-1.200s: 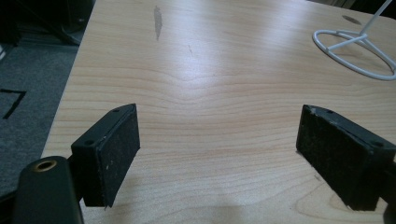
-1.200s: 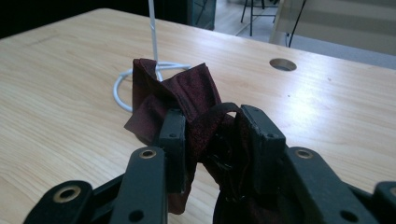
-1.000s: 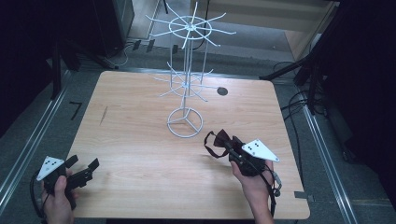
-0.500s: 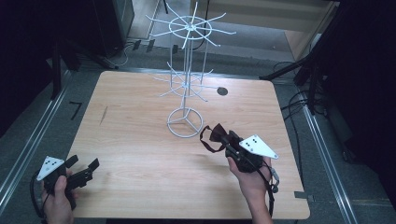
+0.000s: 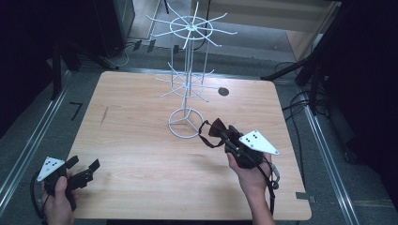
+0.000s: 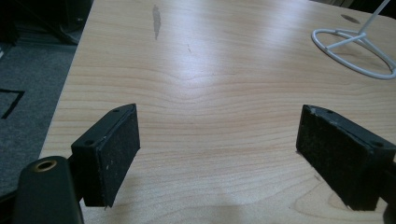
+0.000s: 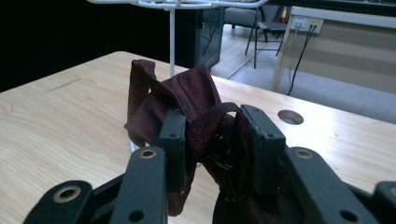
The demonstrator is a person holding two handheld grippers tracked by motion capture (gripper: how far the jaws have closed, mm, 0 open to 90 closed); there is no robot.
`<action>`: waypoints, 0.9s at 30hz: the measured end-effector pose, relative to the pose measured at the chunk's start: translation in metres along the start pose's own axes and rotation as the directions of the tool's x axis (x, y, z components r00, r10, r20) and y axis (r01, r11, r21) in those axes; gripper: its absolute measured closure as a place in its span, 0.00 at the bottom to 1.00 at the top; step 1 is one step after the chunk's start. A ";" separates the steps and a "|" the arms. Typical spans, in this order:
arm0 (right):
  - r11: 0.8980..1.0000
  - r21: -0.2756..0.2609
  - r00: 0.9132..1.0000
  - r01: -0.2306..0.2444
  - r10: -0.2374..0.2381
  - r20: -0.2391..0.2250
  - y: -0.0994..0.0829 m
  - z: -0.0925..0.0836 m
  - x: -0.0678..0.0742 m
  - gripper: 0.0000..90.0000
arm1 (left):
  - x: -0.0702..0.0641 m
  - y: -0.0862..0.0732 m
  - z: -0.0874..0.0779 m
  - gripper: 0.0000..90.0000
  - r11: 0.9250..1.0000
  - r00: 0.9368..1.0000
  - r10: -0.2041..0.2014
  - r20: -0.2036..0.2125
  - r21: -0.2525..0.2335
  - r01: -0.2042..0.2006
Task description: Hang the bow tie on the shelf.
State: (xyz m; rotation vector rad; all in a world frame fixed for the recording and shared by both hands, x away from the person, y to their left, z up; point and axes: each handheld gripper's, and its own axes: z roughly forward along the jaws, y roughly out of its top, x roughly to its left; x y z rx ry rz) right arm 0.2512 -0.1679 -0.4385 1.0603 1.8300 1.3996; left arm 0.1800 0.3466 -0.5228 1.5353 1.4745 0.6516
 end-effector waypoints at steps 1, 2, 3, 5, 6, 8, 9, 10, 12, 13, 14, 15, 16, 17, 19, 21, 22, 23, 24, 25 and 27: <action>1.000 -0.002 1.000 -0.001 0.001 -0.001 0.001 0.000 0.000 0.72 | 0.000 0.000 0.000 0.16 1.000 1.000 0.000 0.000 0.000 0.000; 1.000 -0.002 1.000 -0.001 0.001 -0.001 0.001 0.000 0.000 0.72 | 0.000 0.000 0.000 0.16 1.000 1.000 0.000 0.000 0.000 0.000; 1.000 -0.007 1.000 0.002 -0.002 0.000 0.004 0.001 0.000 0.72 | 0.000 0.000 0.000 0.16 1.000 1.000 0.001 0.000 0.001 -0.001; 1.000 -0.010 1.000 0.004 -0.004 -0.001 0.005 0.001 0.000 0.72 | 0.000 0.000 0.000 0.16 1.000 1.000 0.001 0.000 0.001 -0.001; 1.000 -0.014 1.000 0.002 -0.002 0.000 0.007 0.002 0.000 0.72 | 0.000 0.000 0.000 0.16 1.000 1.000 0.000 0.000 -0.002 0.000; 1.000 -0.017 1.000 0.001 -0.001 0.001 0.009 0.003 -0.001 0.72 | 0.000 0.000 0.000 0.16 1.000 1.000 0.000 0.000 -0.002 0.000; 1.000 -0.016 1.000 0.002 -0.002 0.000 0.011 0.004 -0.001 0.72 | 0.000 0.000 0.000 0.16 1.000 1.000 -0.001 0.001 -0.002 0.001; 1.000 -0.019 1.000 0.001 -0.001 0.001 0.012 0.004 -0.001 0.72 | 0.000 0.000 0.000 0.16 1.000 1.000 -0.001 0.001 -0.002 0.001; 1.000 -0.024 1.000 0.001 -0.001 0.001 0.015 0.005 -0.002 0.72 | 0.000 0.000 0.000 0.16 1.000 1.000 -0.001 0.002 -0.002 0.001; 1.000 -0.026 1.000 -0.001 0.001 0.003 0.016 0.006 -0.002 0.72 | 0.000 0.000 0.000 0.16 1.000 1.000 -0.003 0.002 -0.003 0.003; 1.000 -0.030 1.000 -0.003 0.003 0.003 0.018 0.006 -0.002 0.72 | 0.000 0.000 0.000 0.16 1.000 1.000 -0.004 0.003 -0.002 0.004; 0.999 -0.040 1.000 -0.008 0.008 0.006 0.021 0.007 -0.003 0.72 | 0.000 0.000 0.000 0.16 1.000 1.000 -0.003 0.002 -0.003 0.003; 0.999 -0.040 1.000 -0.008 0.008 0.006 0.021 0.007 -0.003 0.72 | 0.000 0.000 0.000 0.16 1.000 1.000 -0.003 0.002 -0.003 0.003; 0.999 -0.040 1.000 -0.009 0.009 0.007 0.022 0.007 -0.003 0.72 | 0.000 0.000 0.000 0.16 1.000 1.000 -0.004 0.003 -0.004 0.004; 0.999 -0.049 1.000 -0.013 0.014 0.010 0.026 0.007 -0.004 0.72 | 0.000 0.000 0.000 0.16 1.000 1.000 -0.003 0.003 -0.003 0.003; 0.998 -0.056 1.000 -0.013 0.013 0.010 0.029 0.008 -0.005 0.72 | 0.000 0.000 0.000 0.16 1.000 1.000 -0.002 0.003 -0.003 0.002; 0.998 -0.055 1.000 -0.015 0.016 0.010 0.030 0.008 -0.005 0.72 | 0.000 0.000 0.000 0.16 1.000 1.000 -0.002 0.003 -0.003 0.002; 0.998 -0.058 1.000 -0.012 0.013 0.010 0.031 0.008 -0.006 0.72 | 0.000 0.000 0.000 0.16 1.000 1.000 -0.003 0.003 -0.003 0.003; 0.998 -0.064 1.000 -0.013 0.013 0.007 0.034 0.008 -0.006 0.72 | 0.000 0.000 0.000 0.16 1.000 1.000 -0.003 0.004 -0.004 0.003; 0.998 -0.065 1.000 -0.007 0.008 0.010 0.036 0.008 -0.007 0.72 | 0.000 0.000 0.000 0.16 1.000 1.000 -0.003 0.004 -0.004 0.003; 0.997 -0.073 1.000 -0.007 0.007 0.010 0.041 0.009 -0.007 0.72 | 0.000 0.000 0.000 0.16 1.000 1.000 -0.002 0.003 -0.003 0.002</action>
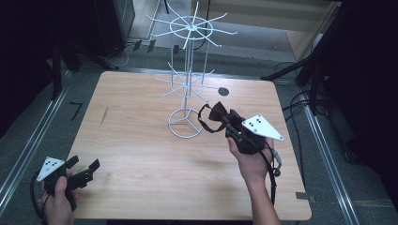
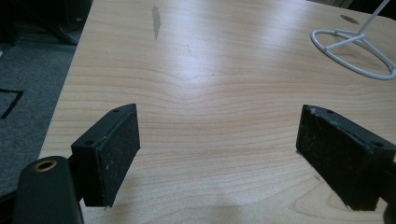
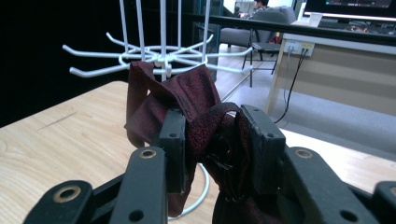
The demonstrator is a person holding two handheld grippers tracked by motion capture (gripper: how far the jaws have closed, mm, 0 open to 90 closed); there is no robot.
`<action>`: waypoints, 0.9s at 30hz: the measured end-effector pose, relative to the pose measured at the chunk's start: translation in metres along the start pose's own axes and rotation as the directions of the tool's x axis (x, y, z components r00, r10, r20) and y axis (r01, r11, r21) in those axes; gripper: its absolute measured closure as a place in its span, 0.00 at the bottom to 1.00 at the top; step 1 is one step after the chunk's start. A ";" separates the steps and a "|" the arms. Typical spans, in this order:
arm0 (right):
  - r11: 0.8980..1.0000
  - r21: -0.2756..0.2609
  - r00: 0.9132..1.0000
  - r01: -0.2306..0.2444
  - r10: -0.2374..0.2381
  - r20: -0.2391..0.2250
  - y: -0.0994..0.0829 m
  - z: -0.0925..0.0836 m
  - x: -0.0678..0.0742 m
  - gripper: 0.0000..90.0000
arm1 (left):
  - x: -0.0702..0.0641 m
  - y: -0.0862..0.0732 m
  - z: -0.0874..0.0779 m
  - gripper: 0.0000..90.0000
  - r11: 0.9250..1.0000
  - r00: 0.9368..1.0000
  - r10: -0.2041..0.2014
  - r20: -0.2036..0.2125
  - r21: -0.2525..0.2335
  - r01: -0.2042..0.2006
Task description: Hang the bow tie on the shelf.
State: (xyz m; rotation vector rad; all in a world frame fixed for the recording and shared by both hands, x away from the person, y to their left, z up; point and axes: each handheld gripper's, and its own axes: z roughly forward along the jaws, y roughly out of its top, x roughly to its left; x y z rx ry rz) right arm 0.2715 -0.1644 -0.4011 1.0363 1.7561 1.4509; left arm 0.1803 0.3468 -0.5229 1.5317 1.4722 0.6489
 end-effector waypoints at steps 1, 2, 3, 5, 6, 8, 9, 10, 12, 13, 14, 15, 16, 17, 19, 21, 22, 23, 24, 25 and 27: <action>1.000 -0.005 1.000 0.005 -0.005 -0.001 0.002 0.000 0.000 0.72 | 0.000 0.000 0.000 0.16 1.000 1.000 0.000 0.000 0.000 0.000; 1.000 -0.010 1.000 0.004 -0.004 0.001 0.004 0.001 -0.001 0.72 | 0.000 0.000 0.000 0.16 1.000 1.000 -0.001 0.000 -0.001 0.001; 1.000 -0.010 1.000 0.004 -0.004 0.001 0.004 0.001 -0.001 0.72 | 0.000 0.000 0.000 0.16 1.000 1.000 -0.001 0.000 -0.001 0.001; 1.000 -0.015 1.000 0.005 -0.005 0.001 0.007 0.002 -0.001 0.72 | 0.000 0.000 0.000 0.16 1.000 1.000 -0.001 0.000 0.000 0.001; 1.000 -0.019 1.000 0.008 -0.008 0.004 0.009 0.004 -0.002 0.72 | 0.000 0.000 0.000 0.16 1.000 1.000 0.000 0.000 -0.001 0.000; 1.000 -0.017 1.000 0.002 -0.002 0.005 0.010 0.005 -0.002 0.72 | 0.000 0.000 0.000 0.16 1.000 1.000 -0.001 0.001 -0.001 0.001; 1.000 -0.017 1.000 0.002 -0.002 0.005 0.010 0.005 -0.002 0.72 | 0.000 0.000 0.000 0.16 1.000 1.000 -0.001 0.001 -0.001 0.001; 1.000 -0.021 1.000 0.005 -0.005 0.005 0.011 0.006 -0.003 0.72 | 0.000 0.000 0.000 0.16 1.000 1.000 -0.001 0.001 -0.001 0.001; 1.000 -0.016 1.000 -0.003 0.003 0.008 0.010 0.009 -0.004 0.72 | 0.000 0.000 0.000 0.16 1.000 1.000 -0.002 0.001 -0.002 0.002; 1.000 -0.016 1.000 -0.003 0.003 0.008 0.010 0.009 -0.004 0.72 | 0.000 0.000 0.000 0.16 1.000 1.000 -0.002 0.001 -0.002 0.002; 1.000 -0.010 1.000 -0.009 0.009 0.011 0.009 0.012 -0.006 0.72 | 0.000 0.000 0.000 0.16 1.000 1.000 -0.003 0.002 -0.002 0.003; 1.000 -0.010 1.000 -0.009 0.009 0.011 0.009 0.012 -0.006 0.72 | 0.000 0.000 0.000 0.16 1.000 1.000 -0.003 0.002 -0.002 0.003; 1.000 -0.002 1.000 -0.019 0.019 0.014 0.008 0.015 -0.008 0.72 | 0.000 0.000 0.000 0.16 1.000 1.000 -0.004 0.003 -0.003 0.004; 1.000 -0.002 1.000 -0.019 0.019 0.014 0.008 0.015 -0.008 0.72 | 0.000 0.000 0.000 0.16 1.000 1.000 -0.004 0.003 -0.003 0.004; 1.000 0.010 0.999 -0.029 0.029 0.020 0.005 0.018 -0.011 0.72 | 0.001 0.000 0.000 0.16 1.000 1.000 -0.006 0.004 -0.003 0.006; 0.999 0.015 0.999 -0.040 0.039 0.024 0.003 0.021 -0.013 0.72 | 0.001 0.000 0.000 0.16 1.000 1.000 -0.005 0.004 -0.004 0.005; 0.999 0.018 0.999 -0.045 0.045 0.024 0.001 0.023 -0.014 0.72 | 0.001 0.000 0.000 0.16 1.000 1.000 -0.005 0.003 -0.003 0.005; 0.998 0.021 0.998 -0.052 0.051 0.026 0.000 0.024 -0.015 0.72 | 0.001 0.000 0.000 0.16 1.000 1.000 -0.004 0.003 -0.003 0.004; 0.998 0.024 0.998 -0.060 0.059 0.028 -0.002 0.027 -0.017 0.72 | 0.001 0.000 0.000 0.16 1.000 1.000 -0.003 0.003 -0.004 0.003; 0.998 0.024 0.998 -0.060 0.059 0.028 -0.002 0.027 -0.017 0.72 | 0.001 0.000 0.000 0.16 1.000 1.000 -0.003 0.003 -0.004 0.003; 0.997 0.029 0.997 -0.067 0.066 0.030 -0.005 0.030 -0.018 0.72 | 0.001 0.000 0.000 0.16 1.000 1.000 -0.006 0.003 -0.004 0.006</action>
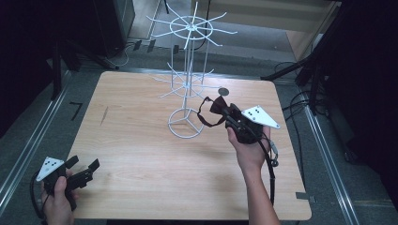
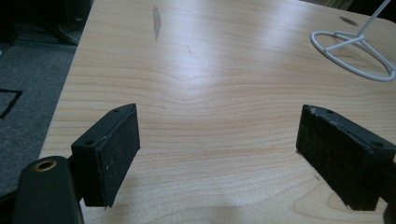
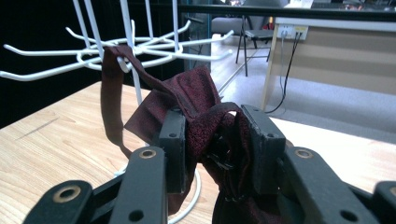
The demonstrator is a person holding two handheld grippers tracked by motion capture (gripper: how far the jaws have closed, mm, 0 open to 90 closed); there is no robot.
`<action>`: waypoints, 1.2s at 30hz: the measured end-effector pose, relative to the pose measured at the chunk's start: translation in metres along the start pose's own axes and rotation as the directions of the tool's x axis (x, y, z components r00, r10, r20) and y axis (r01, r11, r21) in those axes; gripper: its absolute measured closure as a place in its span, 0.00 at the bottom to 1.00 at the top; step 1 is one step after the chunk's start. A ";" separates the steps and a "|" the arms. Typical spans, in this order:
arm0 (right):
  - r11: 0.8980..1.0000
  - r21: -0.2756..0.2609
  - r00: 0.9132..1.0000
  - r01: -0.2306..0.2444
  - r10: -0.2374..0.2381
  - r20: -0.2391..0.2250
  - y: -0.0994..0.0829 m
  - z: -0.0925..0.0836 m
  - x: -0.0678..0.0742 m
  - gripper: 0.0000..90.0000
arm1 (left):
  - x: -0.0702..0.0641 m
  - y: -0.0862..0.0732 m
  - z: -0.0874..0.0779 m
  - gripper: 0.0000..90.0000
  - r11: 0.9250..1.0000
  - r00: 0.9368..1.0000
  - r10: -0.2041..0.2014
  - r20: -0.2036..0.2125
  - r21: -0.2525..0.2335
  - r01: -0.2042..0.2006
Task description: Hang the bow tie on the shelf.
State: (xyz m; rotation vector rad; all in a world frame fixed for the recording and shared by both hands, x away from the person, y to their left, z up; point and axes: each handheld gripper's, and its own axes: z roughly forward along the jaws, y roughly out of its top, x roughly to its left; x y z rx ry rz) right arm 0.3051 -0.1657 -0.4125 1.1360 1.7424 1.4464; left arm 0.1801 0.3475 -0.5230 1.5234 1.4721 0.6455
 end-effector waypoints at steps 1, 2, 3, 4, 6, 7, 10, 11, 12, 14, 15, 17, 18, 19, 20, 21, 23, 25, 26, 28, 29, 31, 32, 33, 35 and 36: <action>1.000 0.010 1.000 -0.008 0.008 0.001 -0.001 0.001 0.000 0.72 | 0.000 0.000 0.000 0.16 1.000 1.000 0.002 0.000 0.000 -0.002; 1.000 0.010 1.000 -0.011 0.011 0.000 -0.003 0.003 -0.001 0.72 | 0.000 0.000 0.000 0.16 1.000 1.000 0.004 -0.002 0.000 -0.004; 1.000 0.016 1.000 -0.014 0.014 0.002 -0.004 0.004 -0.001 0.72 | 0.000 0.000 0.000 0.16 1.000 1.000 0.005 -0.002 0.001 -0.005; 1.000 0.021 1.000 -0.018 0.018 0.002 -0.005 0.006 -0.001 0.72 | 0.000 0.000 0.000 0.16 1.000 1.000 0.006 -0.001 0.001 -0.006; 0.999 0.030 1.000 -0.024 0.023 0.005 -0.007 0.009 -0.002 0.72 | 0.000 0.000 0.000 0.16 1.000 1.000 0.006 -0.003 0.002 -0.006; 0.999 0.033 0.999 -0.037 0.037 0.003 -0.009 0.013 -0.002 0.72 | -0.001 0.000 0.000 0.16 1.000 1.000 0.005 -0.005 0.002 -0.005; 0.998 0.038 0.999 -0.052 0.052 0.004 -0.010 0.017 -0.002 0.72 | -0.001 0.000 0.000 0.16 1.000 1.000 0.009 -0.005 0.004 -0.009; 0.997 0.041 0.998 -0.062 0.062 0.001 -0.012 0.021 -0.001 0.72 | -0.001 0.000 0.000 0.16 1.000 1.000 0.012 -0.006 0.004 -0.012; 0.997 0.041 0.998 -0.062 0.062 0.001 -0.012 0.021 -0.001 0.72 | -0.001 0.000 0.000 0.16 1.000 1.000 0.012 -0.006 0.004 -0.012; 0.997 0.047 0.998 -0.062 0.061 0.012 -0.014 0.025 0.001 0.72 | -0.001 0.000 0.000 0.16 1.000 1.000 0.011 -0.006 0.005 -0.011; 0.996 0.054 0.998 -0.066 0.065 0.013 -0.015 0.027 0.002 0.72 | -0.001 0.000 0.000 0.16 1.000 1.000 0.012 -0.008 0.005 -0.012; 0.995 0.059 0.997 -0.078 0.077 0.012 -0.017 0.031 0.004 0.72 | -0.002 0.000 0.000 0.16 1.000 1.000 0.012 -0.007 0.002 -0.012; 0.995 0.061 0.997 -0.081 0.081 0.012 -0.018 0.033 0.005 0.72 | -0.002 0.000 0.000 0.16 1.000 1.000 0.012 -0.007 0.001 -0.012; 0.994 0.062 0.996 -0.087 0.086 0.012 -0.019 0.035 0.006 0.72 | -0.002 0.000 0.000 0.16 1.000 1.000 0.013 -0.007 0.001 -0.012; 0.994 0.065 0.996 -0.087 0.086 0.011 -0.020 0.037 0.006 0.72 | -0.001 0.000 0.000 0.16 1.000 1.000 0.013 -0.006 0.001 -0.013; 0.993 0.074 0.996 -0.091 0.091 0.012 -0.022 0.040 0.008 0.72 | -0.001 0.000 0.000 0.16 1.000 1.000 0.013 -0.004 0.002 -0.013; 0.992 0.080 0.995 -0.096 0.095 0.013 -0.024 0.044 0.010 0.72 | -0.001 0.000 0.000 0.16 1.000 1.000 0.013 -0.004 0.003 -0.013; 0.992 0.083 0.995 -0.098 0.097 0.014 -0.025 0.045 0.010 0.72 | -0.001 0.000 0.000 0.16 1.000 1.000 0.013 -0.005 0.003 -0.013; 0.990 0.086 0.994 -0.110 0.109 0.013 -0.026 0.047 0.011 0.72 | -0.001 0.000 0.000 0.16 1.000 1.000 0.012 -0.005 0.004 -0.012; 0.988 0.087 0.992 -0.127 0.127 0.006 -0.027 0.049 0.010 0.72 | -0.001 0.000 0.000 0.16 1.000 1.000 0.011 -0.004 0.005 -0.011; 0.986 0.085 0.990 -0.144 0.144 0.006 -0.029 0.052 0.010 0.72 | -0.001 0.000 0.000 0.16 1.000 1.000 0.012 -0.004 0.004 -0.012; 0.984 0.087 0.987 -0.158 0.158 0.003 -0.030 0.054 0.011 0.72 | -0.001 0.000 0.000 0.16 1.000 1.000 0.013 -0.005 0.003 -0.013; 0.984 0.087 0.987 -0.158 0.158 0.003 -0.030 0.054 0.011 0.72 | -0.001 0.000 0.000 0.16 1.000 1.000 0.013 -0.005 0.003 -0.013; 0.981 0.095 0.986 -0.167 0.168 0.001 -0.032 0.057 0.013 0.72 | -0.001 0.000 0.000 0.16 1.000 1.000 0.013 -0.005 0.002 -0.013; 0.981 0.099 0.986 -0.168 0.170 -0.003 -0.034 0.059 0.015 0.72 | -0.001 0.000 0.000 0.16 1.000 1.000 0.013 -0.005 0.002 -0.013; 0.981 0.099 0.986 -0.168 0.170 -0.003 -0.034 0.059 0.015 0.72 | -0.001 0.000 0.000 0.16 1.000 1.000 0.013 -0.005 0.002 -0.013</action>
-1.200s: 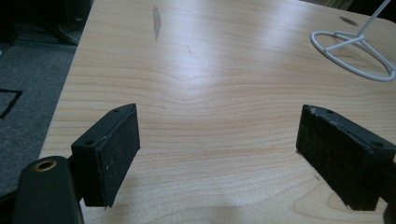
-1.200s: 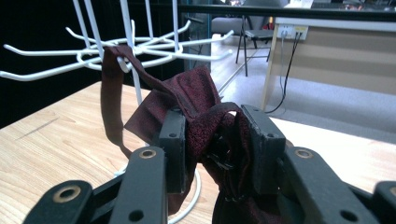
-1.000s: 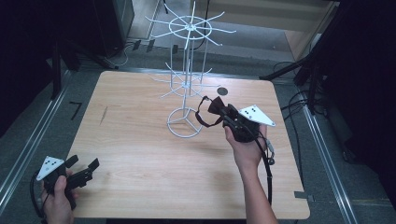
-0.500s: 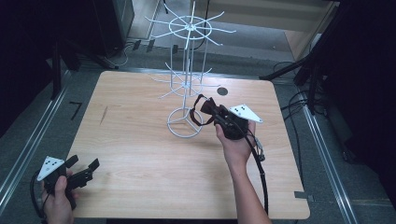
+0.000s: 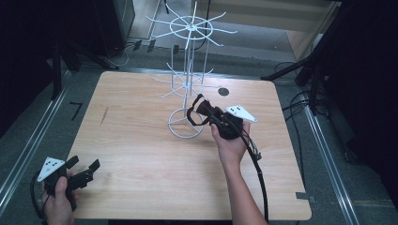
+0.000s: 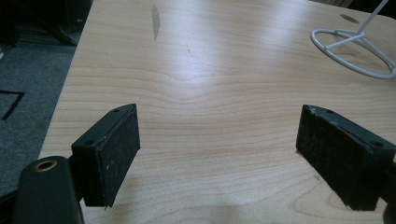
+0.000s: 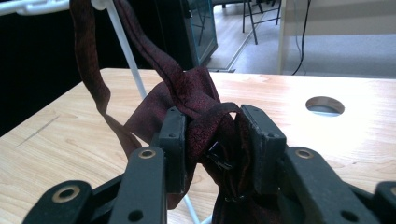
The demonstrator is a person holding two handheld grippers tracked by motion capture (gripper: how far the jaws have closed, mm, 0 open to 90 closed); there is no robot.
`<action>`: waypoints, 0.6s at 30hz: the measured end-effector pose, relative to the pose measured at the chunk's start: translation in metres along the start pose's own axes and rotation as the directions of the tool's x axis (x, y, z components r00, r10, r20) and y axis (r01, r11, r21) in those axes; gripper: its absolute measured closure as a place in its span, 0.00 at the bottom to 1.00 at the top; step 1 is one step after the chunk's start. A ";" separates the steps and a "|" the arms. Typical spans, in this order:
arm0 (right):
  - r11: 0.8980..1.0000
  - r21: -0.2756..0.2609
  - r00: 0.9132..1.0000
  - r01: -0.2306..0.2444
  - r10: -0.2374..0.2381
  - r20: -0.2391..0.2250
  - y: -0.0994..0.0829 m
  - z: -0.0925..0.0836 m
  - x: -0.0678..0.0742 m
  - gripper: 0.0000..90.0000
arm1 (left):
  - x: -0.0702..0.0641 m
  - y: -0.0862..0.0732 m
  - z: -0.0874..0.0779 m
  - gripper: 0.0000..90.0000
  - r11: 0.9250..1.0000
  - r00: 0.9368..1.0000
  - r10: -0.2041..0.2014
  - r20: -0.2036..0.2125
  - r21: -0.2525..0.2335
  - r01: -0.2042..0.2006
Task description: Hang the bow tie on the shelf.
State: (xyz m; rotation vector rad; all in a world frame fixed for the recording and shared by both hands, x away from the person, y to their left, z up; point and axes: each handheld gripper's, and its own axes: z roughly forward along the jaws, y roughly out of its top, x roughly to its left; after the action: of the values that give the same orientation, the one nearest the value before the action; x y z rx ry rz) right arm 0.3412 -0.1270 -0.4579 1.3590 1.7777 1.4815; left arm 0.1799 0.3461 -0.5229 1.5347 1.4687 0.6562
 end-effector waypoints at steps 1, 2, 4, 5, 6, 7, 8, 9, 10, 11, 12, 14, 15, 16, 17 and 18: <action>1.000 0.002 1.000 0.000 0.000 -0.005 -0.002 0.002 0.000 0.72 | 0.000 0.000 0.000 0.16 1.000 1.000 0.001 0.001 0.001 -0.001; 1.000 0.002 1.000 0.000 0.000 -0.005 -0.002 0.002 0.000 0.72 | 0.000 0.000 0.000 0.16 1.000 1.000 0.001 0.001 0.001 -0.001; 1.000 0.010 1.000 -0.008 0.008 -0.009 -0.004 0.005 0.000 0.72 | 0.000 0.000 0.000 0.16 1.000 1.000 0.000 0.000 0.003 0.000; 1.000 0.014 1.000 -0.013 0.014 -0.011 -0.005 0.006 0.000 0.72 | 0.000 0.000 0.000 0.16 1.000 1.000 0.000 -0.001 0.002 0.000; 1.000 0.018 1.000 -0.018 0.018 -0.013 -0.006 0.008 -0.001 0.72 | 0.000 0.000 0.000 0.16 1.000 1.000 -0.001 -0.001 0.002 0.001; 1.000 0.023 1.000 -0.021 0.021 -0.014 -0.007 0.009 -0.001 0.72 | 0.000 0.000 0.000 0.16 1.000 1.000 -0.001 -0.001 0.003 0.001; 0.999 0.028 1.000 -0.026 0.026 -0.015 -0.008 0.010 -0.001 0.72 | 0.000 0.000 0.000 0.16 1.000 1.000 -0.001 -0.001 0.004 0.001; 0.999 0.031 1.000 -0.024 0.024 -0.018 -0.008 0.011 -0.002 0.72 | 0.000 0.000 0.000 0.16 1.000 1.000 -0.001 -0.001 0.004 0.001; 0.999 0.035 0.999 -0.028 0.028 -0.019 -0.009 0.011 -0.002 0.72 | 0.000 0.000 0.000 0.16 1.000 1.000 -0.002 0.000 0.003 0.002; 0.999 0.037 0.999 -0.033 0.034 -0.020 -0.010 0.013 -0.002 0.72 | 0.000 0.000 0.000 0.16 1.000 1.000 -0.002 -0.001 0.003 0.002; 0.998 0.042 0.999 -0.039 0.040 -0.026 -0.011 0.014 -0.002 0.72 | 0.000 0.000 0.000 0.16 1.000 1.000 -0.003 0.000 0.003 0.003; 0.998 0.045 0.999 -0.041 0.042 -0.025 -0.013 0.017 -0.001 0.72 | 0.000 0.000 0.000 0.16 1.000 1.000 -0.003 0.001 0.003 0.003; 0.998 0.054 0.999 -0.040 0.042 -0.028 -0.015 0.020 0.000 0.72 | 0.000 0.000 0.000 0.16 1.000 1.000 -0.005 0.002 0.003 0.005; 0.998 0.054 0.999 -0.040 0.042 -0.028 -0.015 0.020 0.000 0.72 | 0.000 0.000 0.000 0.16 1.000 1.000 -0.005 0.001 0.004 0.005; 0.997 0.062 0.999 -0.041 0.042 -0.025 -0.017 0.021 0.000 0.72 | 0.000 0.000 0.000 0.16 1.000 1.000 -0.005 0.001 0.004 0.005; 0.997 0.067 0.999 -0.042 0.044 -0.026 -0.019 0.023 0.000 0.72 | 0.000 0.000 0.000 0.16 1.000 1.000 -0.006 0.001 0.004 0.006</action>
State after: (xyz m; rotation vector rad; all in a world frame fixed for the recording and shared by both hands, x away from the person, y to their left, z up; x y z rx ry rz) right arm 0.3524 -0.1154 -0.4825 1.4244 1.8408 1.4816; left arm 0.1804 0.3460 -0.5230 1.5330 1.4738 0.6497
